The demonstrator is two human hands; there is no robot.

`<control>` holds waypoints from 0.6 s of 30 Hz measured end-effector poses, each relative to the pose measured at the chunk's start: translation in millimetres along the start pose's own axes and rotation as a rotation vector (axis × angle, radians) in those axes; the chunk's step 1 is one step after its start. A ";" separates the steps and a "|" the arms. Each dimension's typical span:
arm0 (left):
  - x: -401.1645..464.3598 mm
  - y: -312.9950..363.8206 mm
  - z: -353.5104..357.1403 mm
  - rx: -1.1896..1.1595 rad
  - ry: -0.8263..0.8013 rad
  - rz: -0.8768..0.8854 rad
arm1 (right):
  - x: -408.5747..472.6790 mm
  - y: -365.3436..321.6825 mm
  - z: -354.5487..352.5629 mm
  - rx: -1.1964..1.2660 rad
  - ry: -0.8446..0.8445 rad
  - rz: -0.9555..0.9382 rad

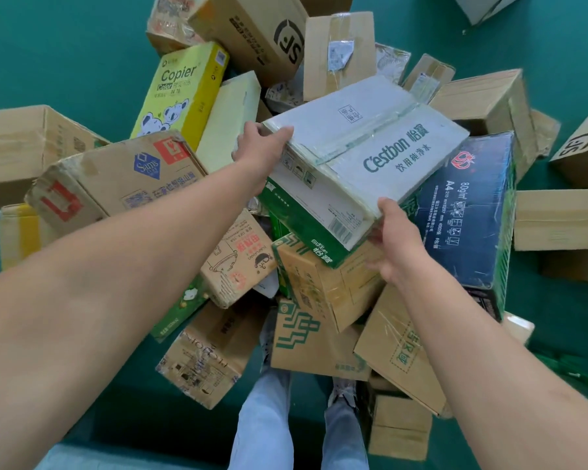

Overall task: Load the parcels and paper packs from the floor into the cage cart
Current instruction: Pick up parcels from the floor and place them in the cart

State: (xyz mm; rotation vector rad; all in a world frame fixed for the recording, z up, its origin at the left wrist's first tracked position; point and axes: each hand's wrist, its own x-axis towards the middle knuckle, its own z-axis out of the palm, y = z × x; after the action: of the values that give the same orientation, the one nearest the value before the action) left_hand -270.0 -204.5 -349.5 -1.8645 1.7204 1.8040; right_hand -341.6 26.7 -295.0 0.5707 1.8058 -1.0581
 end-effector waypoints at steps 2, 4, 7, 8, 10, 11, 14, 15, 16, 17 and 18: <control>-33.5 -0.5 1.2 0.026 0.000 0.048 | -8.8 7.4 -3.9 0.137 -0.046 0.070; -63.1 -6.1 2.8 -0.018 0.004 0.075 | -21.8 11.3 -8.4 0.164 -0.024 0.066; -102.5 -9.5 -1.8 -0.087 0.103 0.145 | -42.3 19.7 -18.1 0.177 -0.004 0.011; -122.7 -9.6 -6.3 -0.095 0.143 0.169 | -55.8 24.2 -23.8 0.181 -0.018 -0.007; -156.3 -8.9 -16.2 -0.112 0.201 0.181 | -80.9 33.4 -32.4 0.189 -0.033 -0.024; -178.2 -8.6 -21.0 -0.123 0.220 0.180 | -96.2 38.8 -37.9 0.190 -0.036 -0.027; -254.7 -16.4 -39.3 -0.157 0.264 0.160 | -159.5 58.1 -60.8 0.143 -0.075 -0.018; -281.2 -20.0 -45.5 -0.160 0.280 0.152 | -177.4 65.0 -68.7 0.111 -0.115 -0.018; -314.3 -24.0 -53.4 -0.170 0.301 0.145 | -201.1 72.1 -80.2 0.073 -0.161 -0.023; -333.6 -30.6 -57.4 -0.171 0.319 0.129 | -212.8 79.8 -87.4 0.034 -0.191 -0.027; -361.5 -35.8 -62.9 -0.186 0.354 0.126 | -229.4 87.2 -97.2 -0.006 -0.223 -0.046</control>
State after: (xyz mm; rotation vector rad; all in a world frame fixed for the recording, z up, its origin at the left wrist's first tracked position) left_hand -101.1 1.3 -94.6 -2.3210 1.8693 1.8213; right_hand -219.5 168.8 -109.0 0.3927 1.6328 -1.1010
